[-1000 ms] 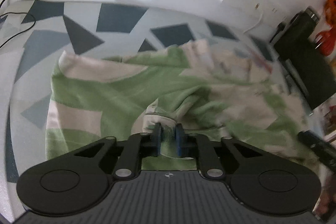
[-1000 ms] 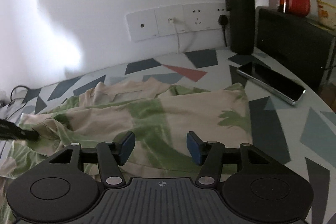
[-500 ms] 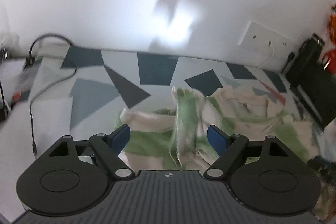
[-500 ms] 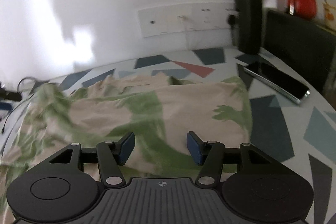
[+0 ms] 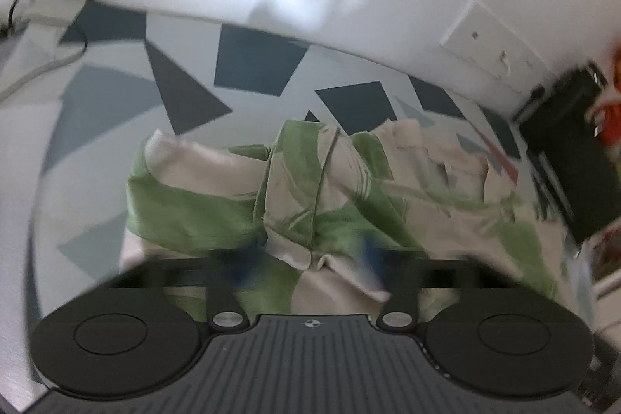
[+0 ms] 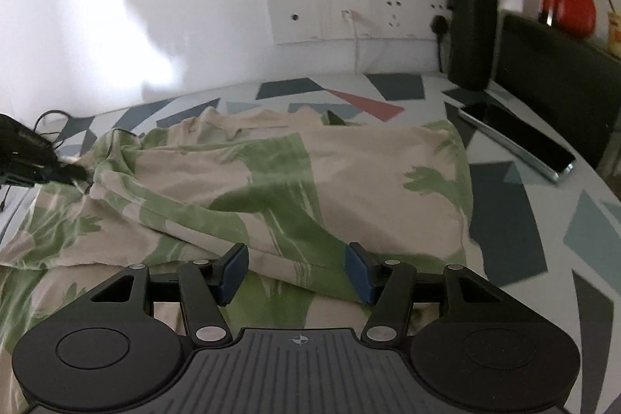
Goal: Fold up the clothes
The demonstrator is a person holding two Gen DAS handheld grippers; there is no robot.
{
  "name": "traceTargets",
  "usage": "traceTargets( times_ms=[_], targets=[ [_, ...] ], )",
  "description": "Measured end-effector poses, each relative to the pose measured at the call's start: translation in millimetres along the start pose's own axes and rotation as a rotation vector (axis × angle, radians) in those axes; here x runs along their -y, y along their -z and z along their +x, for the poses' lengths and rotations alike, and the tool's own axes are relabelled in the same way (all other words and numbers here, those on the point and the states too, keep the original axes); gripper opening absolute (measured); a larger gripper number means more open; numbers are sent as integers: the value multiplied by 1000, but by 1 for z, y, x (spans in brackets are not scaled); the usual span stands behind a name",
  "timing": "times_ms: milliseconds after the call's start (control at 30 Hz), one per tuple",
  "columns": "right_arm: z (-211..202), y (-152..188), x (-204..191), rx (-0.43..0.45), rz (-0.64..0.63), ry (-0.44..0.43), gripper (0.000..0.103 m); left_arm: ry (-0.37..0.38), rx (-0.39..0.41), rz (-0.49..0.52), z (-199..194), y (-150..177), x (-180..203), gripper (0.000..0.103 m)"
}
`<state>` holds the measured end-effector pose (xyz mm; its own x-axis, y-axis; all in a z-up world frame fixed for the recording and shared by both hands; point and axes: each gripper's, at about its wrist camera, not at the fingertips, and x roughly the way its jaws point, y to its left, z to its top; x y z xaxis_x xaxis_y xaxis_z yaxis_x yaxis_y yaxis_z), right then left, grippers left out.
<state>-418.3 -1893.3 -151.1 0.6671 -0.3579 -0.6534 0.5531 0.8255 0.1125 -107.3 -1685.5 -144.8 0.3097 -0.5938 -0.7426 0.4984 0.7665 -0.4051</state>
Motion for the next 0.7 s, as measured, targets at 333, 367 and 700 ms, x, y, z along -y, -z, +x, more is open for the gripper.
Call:
traceTargets(
  times_ms=[333,367,700],
  targets=[
    [-4,-2,23,-22,17,16,25,45,63,-101,-76,17,-19,3],
    [-6,-3,26,-28,27,7,25,39,45,-114,-77,23,-24,3],
    [-6,8,57,-121,315,-159,34,13,-32,-224,-56,44,-50,4]
  ],
)
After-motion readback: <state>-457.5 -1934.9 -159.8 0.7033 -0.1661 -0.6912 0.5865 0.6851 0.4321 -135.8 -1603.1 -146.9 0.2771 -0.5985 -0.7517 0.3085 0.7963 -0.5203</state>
